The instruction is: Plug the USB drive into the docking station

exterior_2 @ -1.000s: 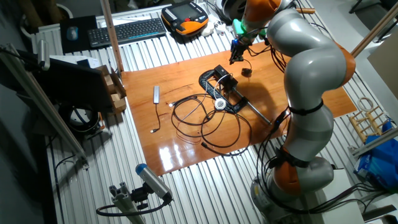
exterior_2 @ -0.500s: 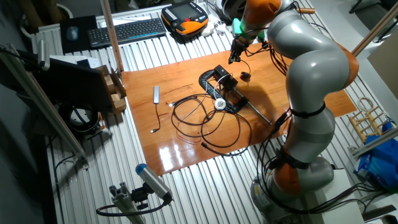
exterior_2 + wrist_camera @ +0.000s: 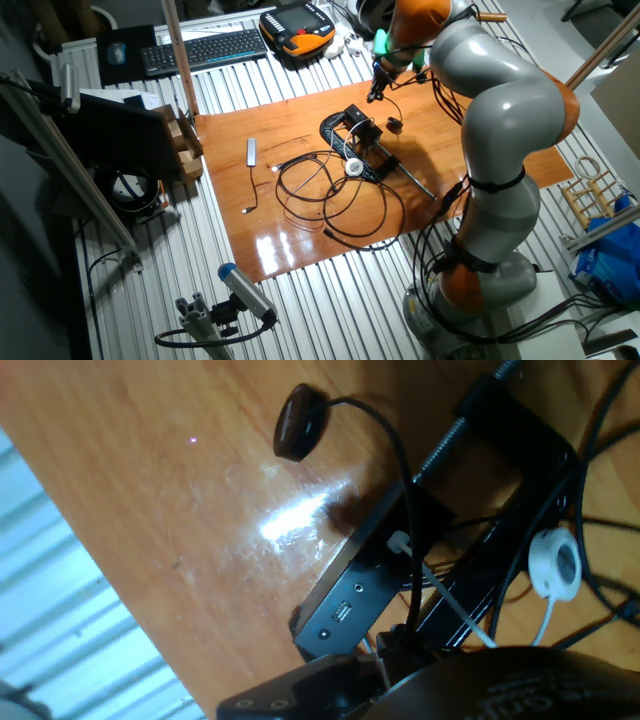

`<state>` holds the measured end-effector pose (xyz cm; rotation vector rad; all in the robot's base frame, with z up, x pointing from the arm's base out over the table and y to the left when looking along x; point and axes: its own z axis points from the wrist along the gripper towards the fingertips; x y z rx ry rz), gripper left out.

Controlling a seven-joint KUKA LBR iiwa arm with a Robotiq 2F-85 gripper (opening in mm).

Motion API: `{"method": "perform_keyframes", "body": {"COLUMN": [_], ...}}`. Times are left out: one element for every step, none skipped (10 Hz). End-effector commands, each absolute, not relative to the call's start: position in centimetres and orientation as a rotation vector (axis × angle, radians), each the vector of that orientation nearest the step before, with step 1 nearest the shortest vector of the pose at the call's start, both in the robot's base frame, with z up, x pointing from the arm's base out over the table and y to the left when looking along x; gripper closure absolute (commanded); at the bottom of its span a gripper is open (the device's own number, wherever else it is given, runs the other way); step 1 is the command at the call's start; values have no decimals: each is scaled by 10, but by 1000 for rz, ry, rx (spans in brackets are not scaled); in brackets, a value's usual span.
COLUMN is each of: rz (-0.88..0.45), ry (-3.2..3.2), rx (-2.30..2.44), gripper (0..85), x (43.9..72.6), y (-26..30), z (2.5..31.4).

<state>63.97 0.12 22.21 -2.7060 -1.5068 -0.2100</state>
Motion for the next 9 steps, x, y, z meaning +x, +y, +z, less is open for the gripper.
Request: {"method": "perform_keyframes", "body": {"rz": [-217,-227,-233,-224,-223,-221,-224,-224,-235], "ry": [-1490,-1482,-1473,-1469,-1461,-1452,-1440,-1435,-1402], "rx": [-2726,-2741,-2749,-2752,-2757,-2765,-2777,-2787,-2814], "gripper": [850,850,850,850,850,850,850,850,850], "x": [640,640,641,642,642,643,645,646,647], "y": [2,4,5,7,9,11,12,13,12], "z": [221,220,217,214,213,211,209,206,204]}}
